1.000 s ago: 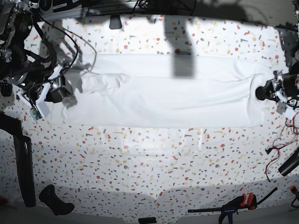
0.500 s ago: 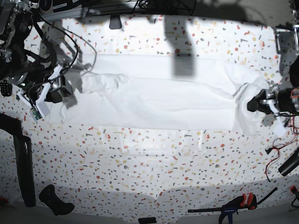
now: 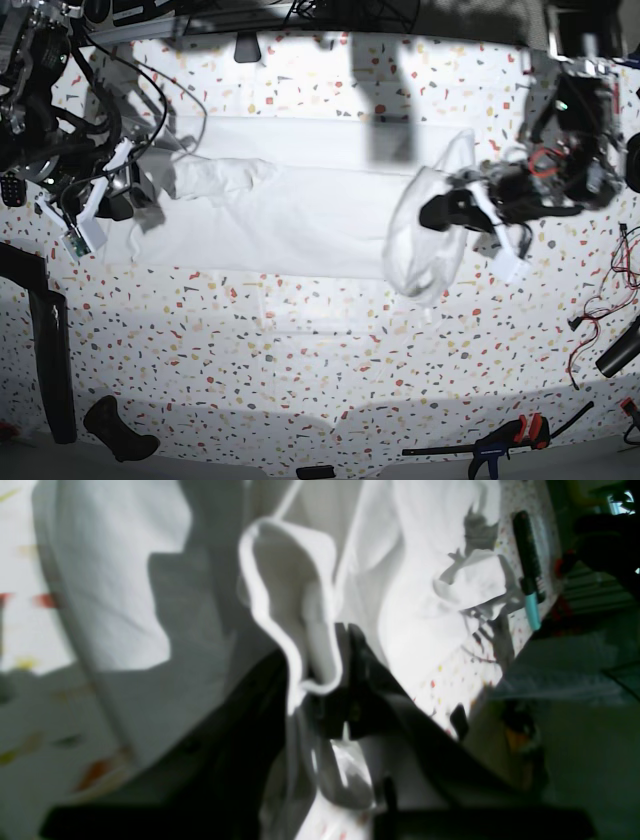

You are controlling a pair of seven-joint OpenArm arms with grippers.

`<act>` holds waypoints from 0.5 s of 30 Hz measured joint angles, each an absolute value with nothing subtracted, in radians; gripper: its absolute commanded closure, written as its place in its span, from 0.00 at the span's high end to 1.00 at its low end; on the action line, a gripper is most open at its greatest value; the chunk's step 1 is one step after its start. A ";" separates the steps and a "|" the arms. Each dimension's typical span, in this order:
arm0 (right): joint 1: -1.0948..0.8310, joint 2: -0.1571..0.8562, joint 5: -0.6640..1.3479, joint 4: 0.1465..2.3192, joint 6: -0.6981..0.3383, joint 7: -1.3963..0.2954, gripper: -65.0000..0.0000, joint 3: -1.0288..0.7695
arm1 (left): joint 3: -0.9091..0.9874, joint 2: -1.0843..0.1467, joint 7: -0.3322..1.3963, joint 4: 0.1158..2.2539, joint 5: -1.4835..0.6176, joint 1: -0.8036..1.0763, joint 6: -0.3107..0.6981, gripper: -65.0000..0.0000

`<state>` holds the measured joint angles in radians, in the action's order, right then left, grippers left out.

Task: Fold the T-shirt properly
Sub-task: 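Grasp the band's end with the left gripper and lift it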

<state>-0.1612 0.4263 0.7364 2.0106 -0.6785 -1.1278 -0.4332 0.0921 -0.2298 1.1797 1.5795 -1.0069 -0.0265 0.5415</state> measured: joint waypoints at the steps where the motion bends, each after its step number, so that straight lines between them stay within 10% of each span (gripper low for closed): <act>1: -0.162 0.426 0.736 2.011 -0.678 -1.128 0.35 -0.433 | 0.092 -0.207 1.152 1.579 -0.981 -0.019 0.542 0.00; 15: -0.161 0.427 0.736 2.011 -0.678 -1.127 0.35 -0.433 | 0.093 -0.092 1.061 1.579 -0.786 0.002 0.534 0.00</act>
